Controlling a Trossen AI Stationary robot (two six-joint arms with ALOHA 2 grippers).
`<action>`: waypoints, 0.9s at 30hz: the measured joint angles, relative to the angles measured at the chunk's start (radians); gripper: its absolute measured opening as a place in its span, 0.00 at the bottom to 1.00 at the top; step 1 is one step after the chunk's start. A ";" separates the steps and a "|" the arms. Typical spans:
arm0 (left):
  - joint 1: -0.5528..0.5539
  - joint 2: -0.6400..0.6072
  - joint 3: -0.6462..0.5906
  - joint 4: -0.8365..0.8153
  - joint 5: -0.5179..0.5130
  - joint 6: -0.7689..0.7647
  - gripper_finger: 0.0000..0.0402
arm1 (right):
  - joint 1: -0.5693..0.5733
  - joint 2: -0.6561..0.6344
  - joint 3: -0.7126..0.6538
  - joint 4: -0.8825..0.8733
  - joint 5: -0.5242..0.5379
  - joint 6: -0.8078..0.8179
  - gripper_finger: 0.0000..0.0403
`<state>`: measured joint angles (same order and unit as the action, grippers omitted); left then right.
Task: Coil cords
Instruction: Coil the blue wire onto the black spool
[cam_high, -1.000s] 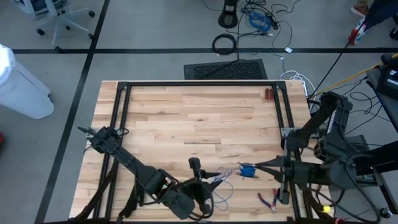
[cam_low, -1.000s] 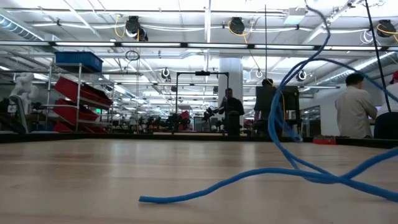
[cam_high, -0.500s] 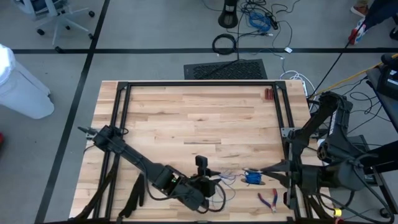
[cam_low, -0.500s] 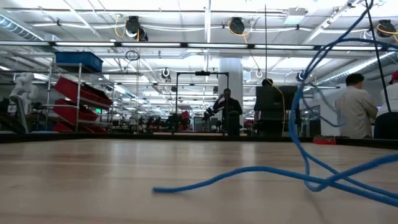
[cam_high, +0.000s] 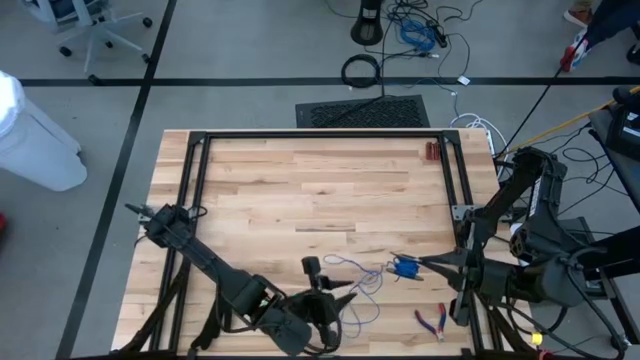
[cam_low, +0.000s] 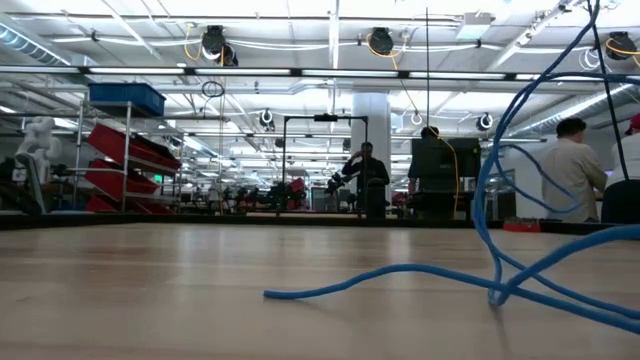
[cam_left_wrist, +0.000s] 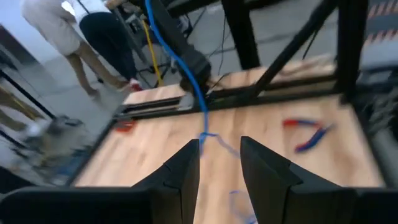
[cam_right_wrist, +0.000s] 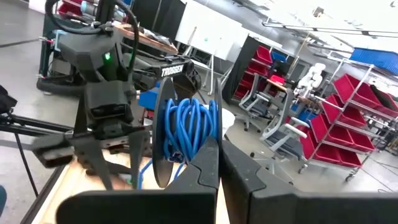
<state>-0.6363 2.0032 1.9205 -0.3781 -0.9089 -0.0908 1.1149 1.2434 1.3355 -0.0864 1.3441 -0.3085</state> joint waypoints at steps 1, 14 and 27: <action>-0.004 0.000 0.000 0.012 0.019 -0.044 0.31 | 0.000 0.000 0.000 0.000 0.000 0.001 0.00; 0.042 0.293 -0.001 0.493 -0.009 -0.043 0.31 | 0.000 0.000 0.000 0.002 -0.001 0.027 0.00; 0.076 0.362 -0.002 0.551 -0.272 -0.043 0.31 | 0.000 0.000 0.000 0.000 -0.006 0.027 0.00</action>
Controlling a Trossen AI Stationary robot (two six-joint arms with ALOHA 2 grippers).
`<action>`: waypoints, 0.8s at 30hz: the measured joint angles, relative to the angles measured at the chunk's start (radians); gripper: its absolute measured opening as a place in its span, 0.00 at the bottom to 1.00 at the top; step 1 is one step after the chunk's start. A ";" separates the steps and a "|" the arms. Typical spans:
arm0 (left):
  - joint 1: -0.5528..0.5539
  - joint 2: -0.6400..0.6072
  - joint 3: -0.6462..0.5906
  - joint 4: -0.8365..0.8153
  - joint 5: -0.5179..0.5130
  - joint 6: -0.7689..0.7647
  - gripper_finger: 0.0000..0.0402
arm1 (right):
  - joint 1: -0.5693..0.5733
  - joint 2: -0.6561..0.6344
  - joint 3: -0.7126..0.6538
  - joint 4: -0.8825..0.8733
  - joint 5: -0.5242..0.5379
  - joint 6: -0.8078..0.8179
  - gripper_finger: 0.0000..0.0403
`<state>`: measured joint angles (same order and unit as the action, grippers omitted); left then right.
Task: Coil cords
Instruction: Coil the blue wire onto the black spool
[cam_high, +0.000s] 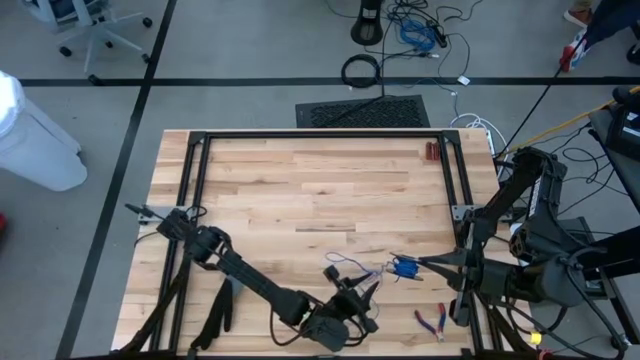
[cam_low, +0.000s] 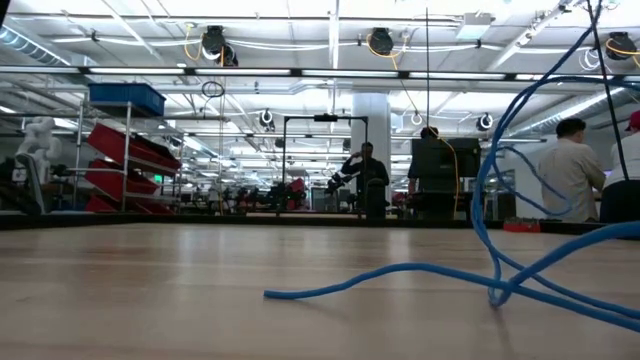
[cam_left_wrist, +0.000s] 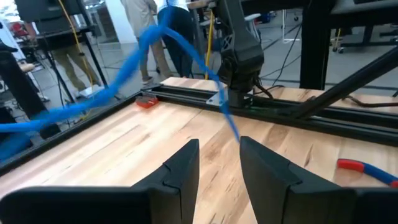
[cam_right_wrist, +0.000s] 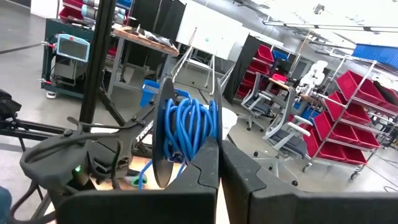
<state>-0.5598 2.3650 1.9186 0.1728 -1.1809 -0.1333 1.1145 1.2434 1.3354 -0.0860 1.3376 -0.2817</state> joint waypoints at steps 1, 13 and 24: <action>0.000 0.000 0.000 0.001 0.000 -0.002 0.31 | 0.000 0.000 0.000 0.000 0.000 0.000 0.00; 0.043 0.000 0.000 0.054 0.179 -0.042 0.31 | 0.000 0.000 0.000 0.000 -0.004 0.000 0.00; 0.053 0.000 0.000 0.055 0.264 -0.063 0.31 | 0.000 0.000 0.000 -0.001 -0.004 0.000 0.00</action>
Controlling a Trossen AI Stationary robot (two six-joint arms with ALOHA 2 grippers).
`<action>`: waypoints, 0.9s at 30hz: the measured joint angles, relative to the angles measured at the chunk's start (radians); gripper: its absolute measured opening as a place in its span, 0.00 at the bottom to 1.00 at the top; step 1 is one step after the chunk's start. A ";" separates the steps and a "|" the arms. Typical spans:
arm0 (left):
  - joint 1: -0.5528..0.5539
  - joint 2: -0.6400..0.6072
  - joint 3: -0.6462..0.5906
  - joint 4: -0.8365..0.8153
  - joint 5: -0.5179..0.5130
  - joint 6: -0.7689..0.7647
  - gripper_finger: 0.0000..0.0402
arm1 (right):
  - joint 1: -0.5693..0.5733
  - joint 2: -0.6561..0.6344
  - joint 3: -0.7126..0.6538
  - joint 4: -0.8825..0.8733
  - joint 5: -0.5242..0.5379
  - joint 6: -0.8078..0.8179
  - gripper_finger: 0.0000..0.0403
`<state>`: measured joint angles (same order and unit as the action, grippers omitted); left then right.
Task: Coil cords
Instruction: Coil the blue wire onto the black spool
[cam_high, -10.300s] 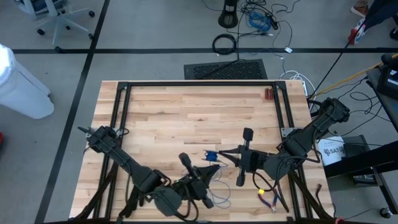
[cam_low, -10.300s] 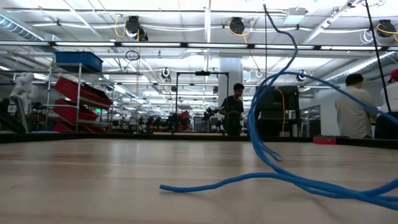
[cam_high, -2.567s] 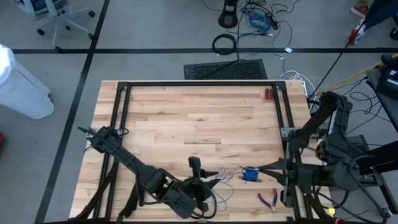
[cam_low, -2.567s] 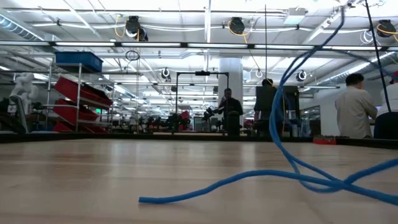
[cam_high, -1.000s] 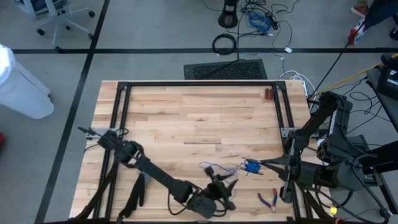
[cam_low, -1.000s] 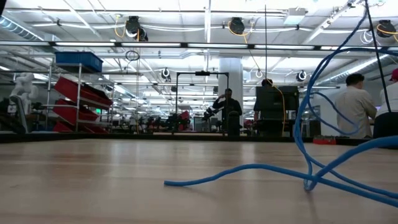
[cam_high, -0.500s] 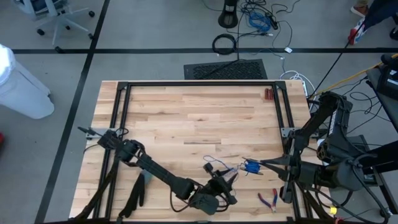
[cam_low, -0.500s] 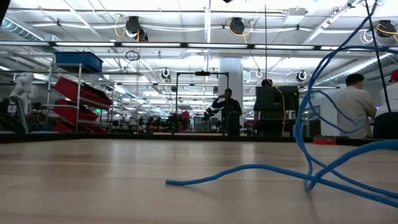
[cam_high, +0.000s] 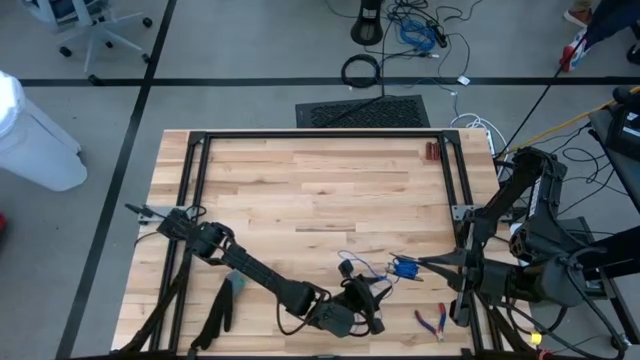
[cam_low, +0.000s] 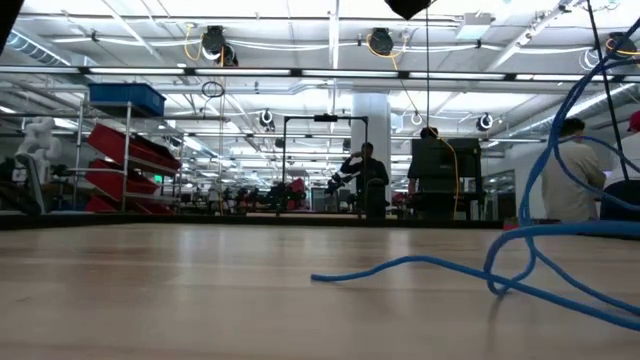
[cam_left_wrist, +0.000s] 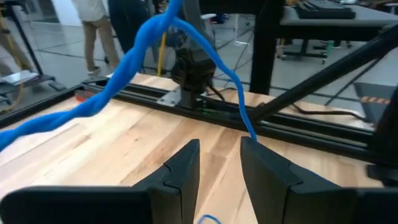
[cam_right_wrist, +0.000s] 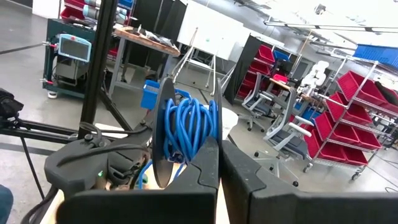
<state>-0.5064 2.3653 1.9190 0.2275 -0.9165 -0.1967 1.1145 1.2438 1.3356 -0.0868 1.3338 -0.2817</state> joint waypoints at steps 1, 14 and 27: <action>-0.001 0.000 0.000 0.000 0.000 0.004 0.31 | 0.000 0.000 0.000 0.000 0.000 0.000 0.00; -0.047 -0.075 0.001 -0.039 0.079 0.166 0.31 | 0.000 0.000 0.000 -0.015 0.000 0.000 0.00; -0.021 -0.075 0.001 -0.120 0.119 -0.050 0.31 | 0.000 0.000 0.000 -0.015 0.000 0.004 0.00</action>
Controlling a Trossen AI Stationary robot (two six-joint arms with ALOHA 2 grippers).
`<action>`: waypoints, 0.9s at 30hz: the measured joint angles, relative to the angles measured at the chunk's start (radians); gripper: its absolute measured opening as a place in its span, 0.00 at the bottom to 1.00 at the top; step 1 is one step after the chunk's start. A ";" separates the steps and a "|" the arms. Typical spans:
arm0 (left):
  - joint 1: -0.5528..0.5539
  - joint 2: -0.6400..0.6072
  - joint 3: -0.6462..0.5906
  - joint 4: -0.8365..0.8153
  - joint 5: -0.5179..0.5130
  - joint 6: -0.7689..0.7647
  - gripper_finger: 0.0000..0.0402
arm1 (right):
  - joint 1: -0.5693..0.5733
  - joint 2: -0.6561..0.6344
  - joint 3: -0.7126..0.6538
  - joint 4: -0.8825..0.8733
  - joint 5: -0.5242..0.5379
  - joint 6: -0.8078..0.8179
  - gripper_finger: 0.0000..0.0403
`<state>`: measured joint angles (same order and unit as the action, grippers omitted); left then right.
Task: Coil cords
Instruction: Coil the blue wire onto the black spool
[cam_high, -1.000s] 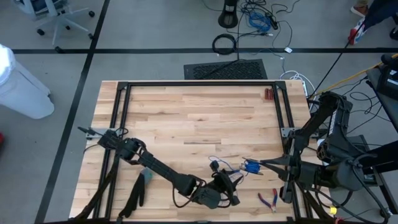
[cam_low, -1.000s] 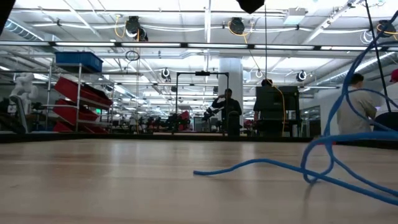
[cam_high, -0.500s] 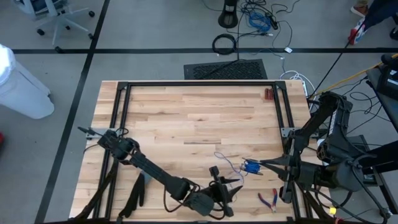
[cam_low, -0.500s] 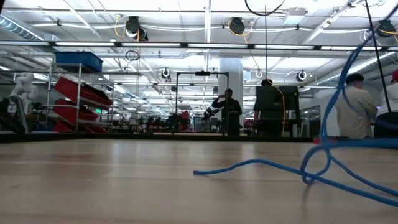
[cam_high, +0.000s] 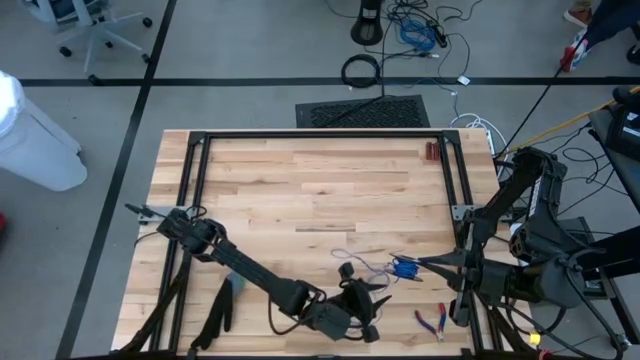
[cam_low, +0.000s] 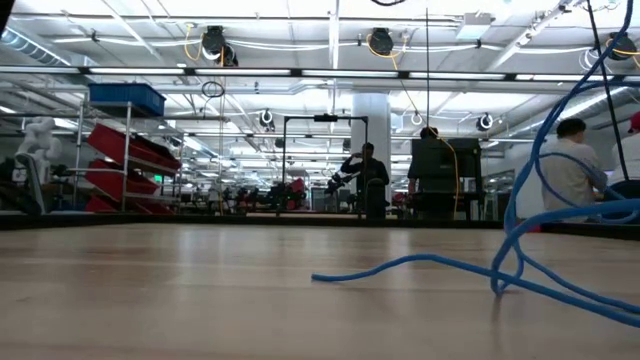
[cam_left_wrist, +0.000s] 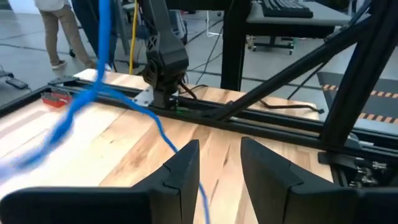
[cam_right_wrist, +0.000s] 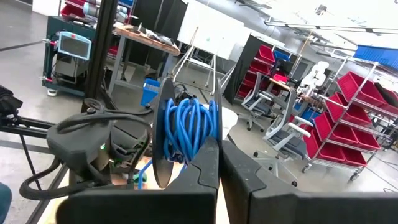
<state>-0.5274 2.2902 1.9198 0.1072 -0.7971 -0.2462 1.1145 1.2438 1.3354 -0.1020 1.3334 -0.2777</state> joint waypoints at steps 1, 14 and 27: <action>0.001 0.000 0.000 -0.009 0.000 -0.010 0.31 | 0.000 0.000 0.000 0.000 0.000 0.000 0.00; 0.028 0.026 -0.016 0.012 0.072 -0.038 0.31 | 0.000 0.000 0.000 0.000 -0.004 -0.002 0.00; 0.043 0.056 -0.016 0.027 0.061 -0.062 0.31 | -0.002 0.002 0.000 0.000 -0.004 -0.004 0.00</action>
<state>-0.4846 2.3459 1.9038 0.1347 -0.7358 -0.3080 1.1126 1.2453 1.3357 -0.1020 1.3296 -0.2818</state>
